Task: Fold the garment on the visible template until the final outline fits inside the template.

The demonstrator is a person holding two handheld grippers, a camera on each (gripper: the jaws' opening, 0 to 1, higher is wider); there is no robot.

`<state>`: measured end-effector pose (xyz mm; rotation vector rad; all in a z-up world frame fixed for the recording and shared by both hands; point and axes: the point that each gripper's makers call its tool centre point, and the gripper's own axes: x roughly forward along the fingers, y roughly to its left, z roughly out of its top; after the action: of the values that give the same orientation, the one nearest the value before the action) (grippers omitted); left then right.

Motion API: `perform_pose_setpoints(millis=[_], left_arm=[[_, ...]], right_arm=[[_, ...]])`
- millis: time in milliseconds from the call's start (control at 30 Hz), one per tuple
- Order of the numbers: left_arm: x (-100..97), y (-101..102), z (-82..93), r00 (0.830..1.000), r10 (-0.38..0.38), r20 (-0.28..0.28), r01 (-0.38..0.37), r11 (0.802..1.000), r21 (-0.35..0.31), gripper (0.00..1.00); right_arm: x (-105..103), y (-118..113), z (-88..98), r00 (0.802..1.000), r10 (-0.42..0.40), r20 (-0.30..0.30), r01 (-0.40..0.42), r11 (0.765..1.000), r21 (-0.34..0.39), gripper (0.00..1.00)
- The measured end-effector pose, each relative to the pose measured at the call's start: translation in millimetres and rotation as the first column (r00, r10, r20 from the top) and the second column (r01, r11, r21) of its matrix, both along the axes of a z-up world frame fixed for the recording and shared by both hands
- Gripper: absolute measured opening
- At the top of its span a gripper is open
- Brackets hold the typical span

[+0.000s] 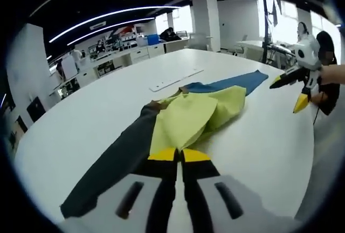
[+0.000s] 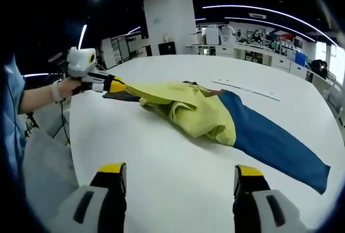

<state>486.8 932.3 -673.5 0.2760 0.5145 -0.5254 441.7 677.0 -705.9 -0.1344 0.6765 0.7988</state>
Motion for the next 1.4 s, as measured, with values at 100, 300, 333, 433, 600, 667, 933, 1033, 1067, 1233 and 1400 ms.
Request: perform_pose_setpoints(millis=[100, 300, 333, 433, 600, 667, 933, 1033, 1067, 1233, 1400], left_arm=[[-12.0, 10.8, 2.3, 1.000, 0.008, 0.000, -0.008, 1.000, 0.016, 0.00], [-32.4, 29.1, 1.4, 1.000, 0.017, -0.010, -0.016, 0.998, 0.054, 0.00], [-37.4, 32.8, 0.8, 1.000, 0.019, -0.014, -0.018, 0.998, 0.060, 0.00], [-48.6, 41.1, -1.3, 0.999, 0.028, -0.026, -0.026, 0.997, 0.071, 0.00], [-65.7, 50.4, -1.6, 0.999, 0.030, -0.041, -0.027, 0.996, 0.089, 0.00], [-73.1, 54.0, -0.9, 0.999, 0.031, -0.045, -0.027, 0.995, 0.095, 0.00], [-105.2, 57.1, -7.7, 0.996, 0.043, -0.081, -0.035, 0.994, 0.101, 0.00], [-115.9, 57.5, -15.0, 0.994, 0.042, -0.097, -0.031, 0.993, 0.118, 0.00], [-120.3, 57.2, -18.0, 0.993, 0.040, -0.107, -0.027, 0.992, 0.120, 0.00], [-131.3, 58.2, -26.6, 0.991, 0.037, -0.131, -0.019, 0.990, 0.141, 0.00], [-133.5, 59.5, -32.1, 0.988, 0.051, -0.146, -0.031, 0.991, 0.133, 0.00]], right_arm=[[-1.3, 1.2, -0.7, 1.000, 0.004, -0.002, -0.004, 1.000, 0.004, 0.81], [-2.7, 3.2, -1.4, 1.000, 0.011, -0.007, -0.011, 1.000, 0.006, 0.80], [-2.9, 3.4, -1.7, 1.000, 0.012, -0.008, -0.012, 1.000, 0.005, 0.80], [-4.1, 4.7, -2.5, 1.000, 0.015, -0.012, -0.015, 1.000, 0.006, 0.80], [-6.2, 7.2, -4.7, 1.000, 0.022, -0.017, -0.022, 1.000, 0.008, 0.79], [-6.7, 7.7, -5.4, 1.000, 0.021, -0.019, -0.021, 1.000, 0.011, 0.79], [-6.5, 10.4, -8.5, 0.999, 0.022, -0.027, -0.022, 1.000, 0.011, 0.77], [-6.7, 12.3, -9.4, 0.999, 0.026, -0.032, -0.025, 1.000, 0.014, 0.75], [-6.9, 12.8, -10.2, 0.999, 0.028, -0.034, -0.027, 1.000, 0.013, 0.75], [-6.7, 11.4, -19.2, 0.998, 0.027, -0.051, -0.027, 1.000, 0.008, 0.72], [-2.9, 9.1, -32.6, 0.998, 0.018, -0.065, -0.019, 1.000, -0.013, 0.65]])
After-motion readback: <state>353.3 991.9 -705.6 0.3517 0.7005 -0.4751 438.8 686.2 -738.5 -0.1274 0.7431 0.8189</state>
